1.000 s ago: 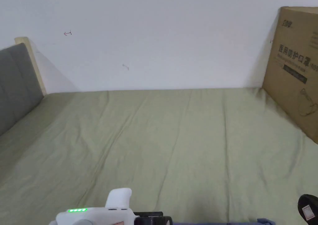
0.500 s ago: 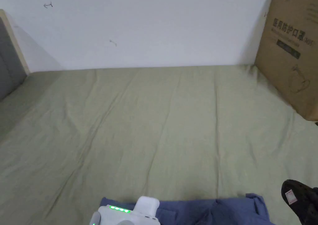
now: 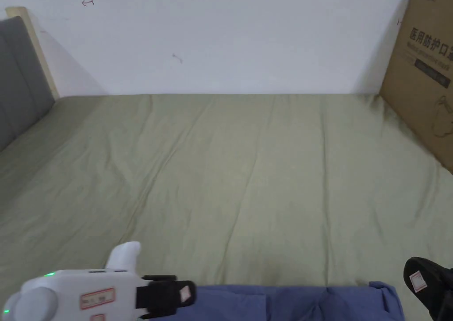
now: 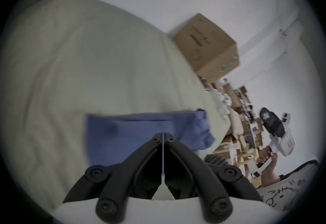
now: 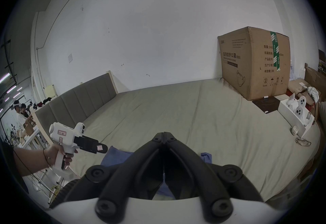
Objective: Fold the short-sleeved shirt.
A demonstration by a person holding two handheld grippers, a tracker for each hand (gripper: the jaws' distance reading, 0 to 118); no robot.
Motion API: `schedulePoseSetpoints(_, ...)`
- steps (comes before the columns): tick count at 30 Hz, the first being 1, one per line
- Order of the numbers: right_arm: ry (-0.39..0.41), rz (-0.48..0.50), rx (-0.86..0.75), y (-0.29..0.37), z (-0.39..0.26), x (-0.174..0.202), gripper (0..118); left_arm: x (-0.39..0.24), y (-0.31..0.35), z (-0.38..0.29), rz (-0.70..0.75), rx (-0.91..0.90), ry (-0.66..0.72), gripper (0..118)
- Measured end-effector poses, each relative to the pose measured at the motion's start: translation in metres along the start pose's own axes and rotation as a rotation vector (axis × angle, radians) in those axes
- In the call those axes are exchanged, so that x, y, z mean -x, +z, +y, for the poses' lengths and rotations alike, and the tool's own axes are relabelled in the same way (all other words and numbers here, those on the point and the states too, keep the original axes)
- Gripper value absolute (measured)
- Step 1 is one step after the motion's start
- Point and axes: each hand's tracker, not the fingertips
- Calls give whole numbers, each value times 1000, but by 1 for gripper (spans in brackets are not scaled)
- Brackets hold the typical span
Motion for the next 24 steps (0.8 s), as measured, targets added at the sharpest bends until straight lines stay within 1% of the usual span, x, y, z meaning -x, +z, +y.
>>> schedulePoseSetpoints(1, 8, 3, 7, -2, 0, 3, 0, 16, 5, 2, -13, 15, 37, 11)
schedulePoseSetpoints(2, 17, 6, 15, -5, -1, 6, 0, 33, 10, 1, -26, 33, 86, 38)
schedulePoseSetpoints(4, 25, 13, 24, -10, -3, 12, 0, 57, 10, -3, -57, 66, 150, 96)
schedulePoseSetpoints(5, 12, 28, 22, -12, -4, 14, 0, 69, 7, -6, -76, 85, 169, 118)
schedulePoseSetpoints(6, -5, 44, 22, -15, -4, 15, 0, 79, 3, -8, -92, 103, 182, 117)
schedulePoseSetpoints(7, -7, 47, 28, -18, -4, 16, 0, 81, 1, -12, -141, 72, 202, 117)
schedulePoseSetpoints(8, -6, 43, 36, -23, -4, 17, 0, 90, -8, -14, -147, 103, 221, 118)
schedulePoseSetpoints(10, -4, 39, 55, -30, -4, 21, 0, 109, -31, -21, -235, 118, 312, 118)
schedulePoseSetpoints(12, -18, 50, 82, -38, -3, 25, 0, 128, -57, -32, -425, 154, 465, 118)
schedulePoseSetpoints(13, -24, 56, 97, -41, -3, 26, 0, 130, -66, -35, -490, 129, 494, 118)
schedulePoseSetpoints(14, -28, 61, 111, -45, -3, 28, 0, 129, -74, -34, -559, 83, 480, 118)
schedulePoseSetpoints(15, -28, 63, 119, -48, -2, 30, 0, 130, -89, -34, -606, 87, 472, 118)
schedulePoseSetpoints(17, -23, 64, 127, -50, -1, 31, 0, 120, -108, -33, -600, 122, 456, 118)
schedulePoseSetpoints(18, -15, 64, 130, -52, -1, 32, 0, 113, -115, -31, -602, 143, 396, 118)
schedulePoseSetpoints(19, -7, 63, 132, -53, 0, 34, 0, 101, -98, -33, -572, 151, 341, 118)
schedulePoseSetpoints(20, 0, 59, 134, -54, 0, 34, 0, 103, -98, -34, -524, 138, 310, 110)
schedulePoseSetpoints(21, 4, 57, 132, -55, 0, 35, 0, 110, -99, -36, -447, 127, 323, 87)
schedulePoseSetpoints(22, 3, 56, 130, -55, 0, 35, 0, 121, -105, -40, -296, 157, 355, 38)
schedulePoseSetpoints(23, -2, 59, 128, -55, 0, 35, 0, 143, -106, -46, -224, 184, 399, 6)
schedulePoseSetpoints(24, -10, 61, 128, -55, -1, 36, 0, 132, -97, -41, -460, 91, 470, 6)
